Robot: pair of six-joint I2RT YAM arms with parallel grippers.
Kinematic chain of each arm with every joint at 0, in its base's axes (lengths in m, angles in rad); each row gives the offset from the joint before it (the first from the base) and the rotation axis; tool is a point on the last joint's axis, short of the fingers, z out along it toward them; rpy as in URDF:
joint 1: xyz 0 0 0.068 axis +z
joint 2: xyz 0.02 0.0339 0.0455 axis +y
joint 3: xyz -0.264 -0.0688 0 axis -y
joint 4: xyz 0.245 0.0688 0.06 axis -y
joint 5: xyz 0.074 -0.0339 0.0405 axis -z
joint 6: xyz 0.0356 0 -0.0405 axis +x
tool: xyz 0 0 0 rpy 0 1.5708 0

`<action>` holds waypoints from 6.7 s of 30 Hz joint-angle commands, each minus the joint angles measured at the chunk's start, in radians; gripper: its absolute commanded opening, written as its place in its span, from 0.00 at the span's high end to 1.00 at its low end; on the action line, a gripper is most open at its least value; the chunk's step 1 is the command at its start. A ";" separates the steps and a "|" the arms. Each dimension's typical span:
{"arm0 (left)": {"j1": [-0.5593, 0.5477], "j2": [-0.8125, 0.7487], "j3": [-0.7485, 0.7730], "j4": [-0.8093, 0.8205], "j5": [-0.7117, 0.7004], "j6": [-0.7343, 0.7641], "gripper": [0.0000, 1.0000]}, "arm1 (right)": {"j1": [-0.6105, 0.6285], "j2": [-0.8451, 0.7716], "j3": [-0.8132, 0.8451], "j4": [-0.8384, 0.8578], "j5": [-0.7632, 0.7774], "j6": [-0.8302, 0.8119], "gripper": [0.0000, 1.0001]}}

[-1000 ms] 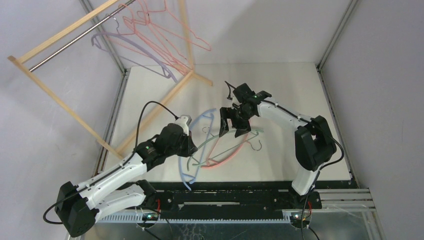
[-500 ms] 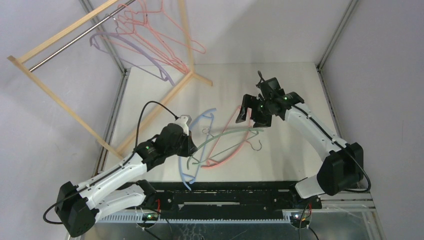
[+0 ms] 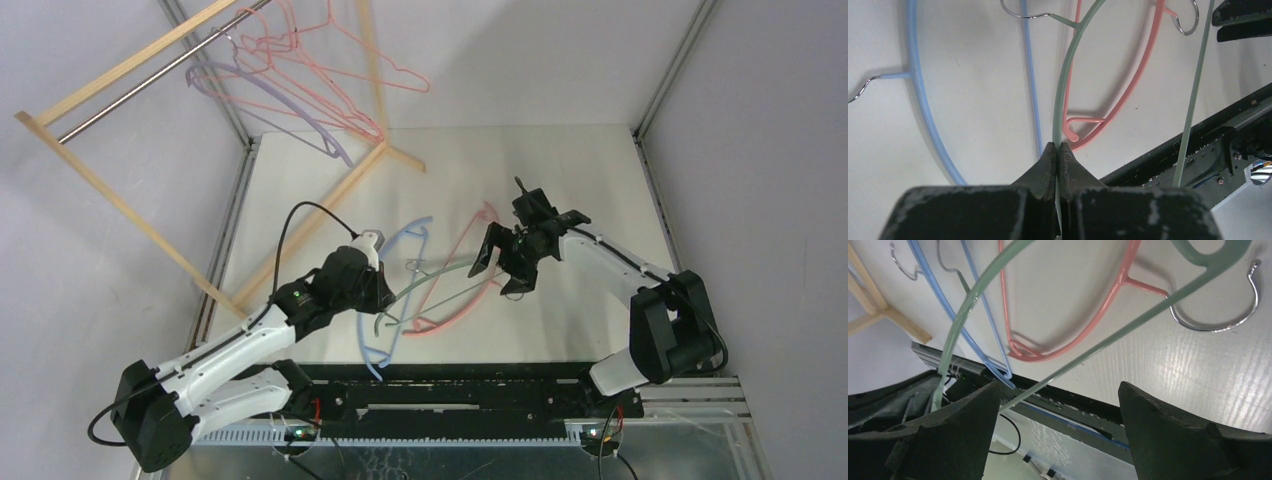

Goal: Organize the hangers
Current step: Pick up the hanger at the center of the board, then adjust the hanger.

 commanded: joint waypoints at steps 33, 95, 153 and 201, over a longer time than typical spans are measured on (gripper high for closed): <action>-0.002 -0.061 -0.175 0.377 0.217 -0.075 0.69 | -0.058 0.156 -0.006 0.503 -0.089 0.241 0.91; 0.124 -0.078 0.247 -0.255 0.043 0.139 1.00 | -0.123 -0.036 0.154 -0.016 0.050 -0.176 0.00; 0.041 0.168 0.843 -0.994 -1.138 -0.097 1.00 | -0.212 -0.022 0.176 0.467 -0.321 0.180 0.00; -0.057 0.173 0.717 -0.459 -0.275 0.116 1.00 | -0.108 0.056 0.111 0.614 -0.203 0.171 0.00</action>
